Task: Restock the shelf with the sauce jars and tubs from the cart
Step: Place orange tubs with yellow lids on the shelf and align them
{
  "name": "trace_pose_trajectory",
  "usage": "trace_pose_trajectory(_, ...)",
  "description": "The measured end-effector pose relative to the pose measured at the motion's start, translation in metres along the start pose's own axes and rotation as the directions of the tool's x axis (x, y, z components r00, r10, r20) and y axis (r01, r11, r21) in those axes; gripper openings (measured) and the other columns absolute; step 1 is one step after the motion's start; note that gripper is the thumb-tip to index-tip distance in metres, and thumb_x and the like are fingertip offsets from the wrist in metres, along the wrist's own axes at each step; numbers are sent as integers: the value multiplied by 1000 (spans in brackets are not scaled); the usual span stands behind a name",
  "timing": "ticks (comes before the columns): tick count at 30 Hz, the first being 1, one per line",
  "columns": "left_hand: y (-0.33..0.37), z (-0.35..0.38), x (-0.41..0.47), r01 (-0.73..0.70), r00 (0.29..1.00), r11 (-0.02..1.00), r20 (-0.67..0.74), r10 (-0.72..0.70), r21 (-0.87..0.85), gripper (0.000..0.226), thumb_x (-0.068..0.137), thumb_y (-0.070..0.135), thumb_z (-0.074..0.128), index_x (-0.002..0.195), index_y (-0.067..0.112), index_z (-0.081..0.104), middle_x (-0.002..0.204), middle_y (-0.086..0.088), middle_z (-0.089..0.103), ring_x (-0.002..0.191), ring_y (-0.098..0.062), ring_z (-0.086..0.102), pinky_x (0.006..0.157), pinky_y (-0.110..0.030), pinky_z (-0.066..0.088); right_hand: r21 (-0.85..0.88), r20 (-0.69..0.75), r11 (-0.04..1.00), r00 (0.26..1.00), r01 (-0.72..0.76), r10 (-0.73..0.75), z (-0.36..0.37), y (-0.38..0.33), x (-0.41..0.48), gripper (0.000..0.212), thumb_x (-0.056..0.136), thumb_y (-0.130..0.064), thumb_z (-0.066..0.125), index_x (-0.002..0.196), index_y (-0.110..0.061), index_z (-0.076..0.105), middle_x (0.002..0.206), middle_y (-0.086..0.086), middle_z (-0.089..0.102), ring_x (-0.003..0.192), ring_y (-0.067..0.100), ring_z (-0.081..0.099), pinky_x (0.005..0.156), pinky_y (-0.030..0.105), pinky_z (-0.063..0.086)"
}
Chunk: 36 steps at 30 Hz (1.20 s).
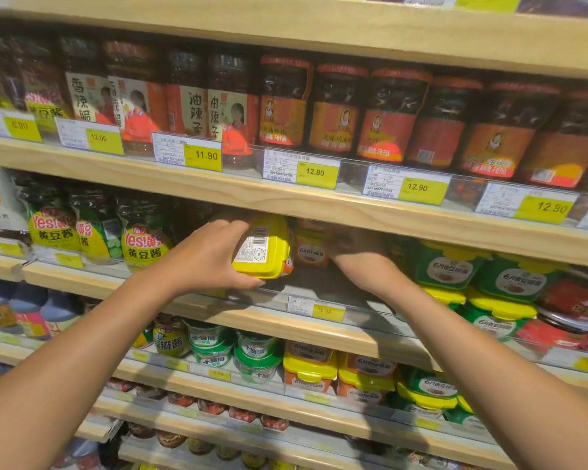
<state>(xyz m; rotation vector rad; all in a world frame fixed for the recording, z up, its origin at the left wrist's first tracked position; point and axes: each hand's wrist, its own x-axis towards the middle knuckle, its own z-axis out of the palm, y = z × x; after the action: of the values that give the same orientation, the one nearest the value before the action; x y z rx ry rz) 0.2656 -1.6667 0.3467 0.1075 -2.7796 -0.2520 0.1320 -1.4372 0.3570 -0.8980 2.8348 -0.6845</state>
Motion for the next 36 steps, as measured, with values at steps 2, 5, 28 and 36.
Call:
trace_pose_trajectory(2, 8, -3, 5, -44, 998, 999, 48, 43, 9, 58, 66, 61, 82, 98, 27, 47, 91, 8, 52, 86, -13, 49, 69, -33, 45, -7, 126, 999, 992, -33, 33, 6, -5, -5, 41, 104, -35, 32, 125, -21, 64, 132, 12, 59, 115, 29, 55, 99, 33, 41)
trace_pose_trajectory(5, 23, -2, 11, -114, 987, 993, 115, 112, 12, 78, 67, 62, 80, 126, 23, 48, 109, 2, 58, 100, -17, 54, 84, -39, 51, 182, 140, 980, 989, -77, 51, 4, -11, -9, 38, 105, -17, 33, 134, -13, 58, 145, 12, 51, 131, 29, 47, 102, 27, 35)
trace_pose_trajectory(28, 92, 41, 18, 197, 959, 832, -72, -273, -519, 44, 81, 58, 74, 86, 15, 66, 80, 2, 69, 76, -16, 65, 67, -41, 55, 786, -275, 615, 929, 68, 249, 27, 33, -42, 37, 70, -17, 69, 105, -9, 67, 98, 13, 73, 96, 30, 70, 85, 46, 59)
trace_pose_trajectory(36, 115, 61, 29, 228, 932, 596, -5, -363, -770, 33, 79, 46, 59, 87, 15, 69, 81, -4, 76, 77, -20, 74, 76, -50, 60, 691, -362, 720, 892, 63, 269, 34, 35, -53, 22, 94, -22, 63, 106, -12, 48, 92, 3, 56, 81, 11, 56, 69, 18, 48)
